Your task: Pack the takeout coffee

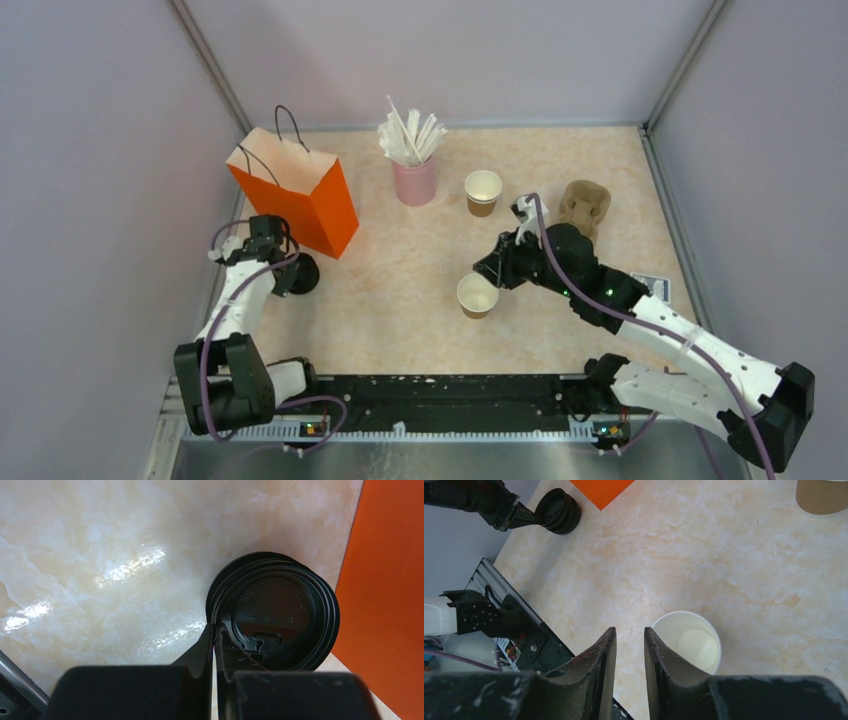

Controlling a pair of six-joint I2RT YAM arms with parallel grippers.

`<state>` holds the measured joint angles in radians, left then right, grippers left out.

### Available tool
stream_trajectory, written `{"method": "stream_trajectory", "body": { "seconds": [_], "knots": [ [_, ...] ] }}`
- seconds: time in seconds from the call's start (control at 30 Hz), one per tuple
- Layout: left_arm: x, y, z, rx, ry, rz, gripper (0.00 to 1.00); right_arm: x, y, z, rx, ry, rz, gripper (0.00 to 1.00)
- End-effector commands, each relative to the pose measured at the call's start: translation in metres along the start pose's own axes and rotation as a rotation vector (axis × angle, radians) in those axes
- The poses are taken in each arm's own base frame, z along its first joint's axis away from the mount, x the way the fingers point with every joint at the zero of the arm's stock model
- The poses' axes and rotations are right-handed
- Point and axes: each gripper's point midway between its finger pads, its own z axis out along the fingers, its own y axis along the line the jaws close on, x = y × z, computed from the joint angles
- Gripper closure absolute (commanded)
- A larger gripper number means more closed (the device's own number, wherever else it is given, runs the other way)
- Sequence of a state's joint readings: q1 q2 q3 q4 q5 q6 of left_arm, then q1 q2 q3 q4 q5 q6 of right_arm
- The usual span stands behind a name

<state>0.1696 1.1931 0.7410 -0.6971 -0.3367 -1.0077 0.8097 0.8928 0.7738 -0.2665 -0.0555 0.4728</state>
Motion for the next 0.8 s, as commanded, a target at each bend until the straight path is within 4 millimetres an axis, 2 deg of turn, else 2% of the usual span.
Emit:
{"method": "stream_trajectory", "body": {
  "seconds": [0.0, 0.03, 0.1, 0.23, 0.33, 0.37, 0.4, 0.43, 0.63, 0.7, 0.77],
  "knots": [
    [-0.004, -0.003, -0.006, 0.024, -0.007, 0.01, 1.0, -0.008, 0.012, -0.003, -0.057, -0.041, -0.015, 0.73],
    [-0.005, -0.004, -0.006, 0.032, -0.008, 0.013, 1.0, -0.006, 0.012, -0.004, -0.059, -0.035, -0.017, 0.73],
    [-0.006, -0.007, -0.009, 0.054, -0.013, 0.02, 0.92, -0.002, 0.011, -0.006, -0.062, -0.026, -0.021, 0.73],
    [-0.009, -0.012, -0.016, 0.107, -0.031, 0.008, 1.0, 0.002, 0.005, -0.012, -0.046, -0.039, -0.028, 0.73],
    [-0.012, -0.015, -0.022, 0.151, -0.051, -0.014, 0.99, 0.002, 0.004, -0.015, -0.046, -0.046, -0.031, 0.73],
    [-0.013, -0.015, -0.022, 0.154, -0.055, -0.016, 0.94, 0.003, 0.005, -0.016, -0.05, -0.043, -0.032, 0.73],
    [-0.012, -0.015, -0.023, 0.153, -0.054, -0.018, 0.95, 0.003, 0.006, -0.016, -0.053, -0.042, -0.033, 0.73],
    [-0.012, -0.015, -0.023, 0.155, -0.051, -0.015, 1.0, 0.003, 0.006, -0.016, -0.056, -0.04, -0.035, 0.73],
    [-0.011, -0.007, -0.021, 0.121, -0.052, -0.012, 1.0, 0.003, 0.006, -0.018, -0.058, -0.04, -0.045, 0.73],
    [-0.01, -0.006, -0.02, 0.112, -0.053, -0.013, 0.9, 0.003, 0.005, -0.019, -0.054, -0.044, -0.049, 0.73],
    [-0.007, -0.006, -0.018, 0.117, -0.044, -0.008, 0.93, 0.002, 0.004, -0.019, -0.049, -0.046, -0.054, 0.73]
  ]
}}
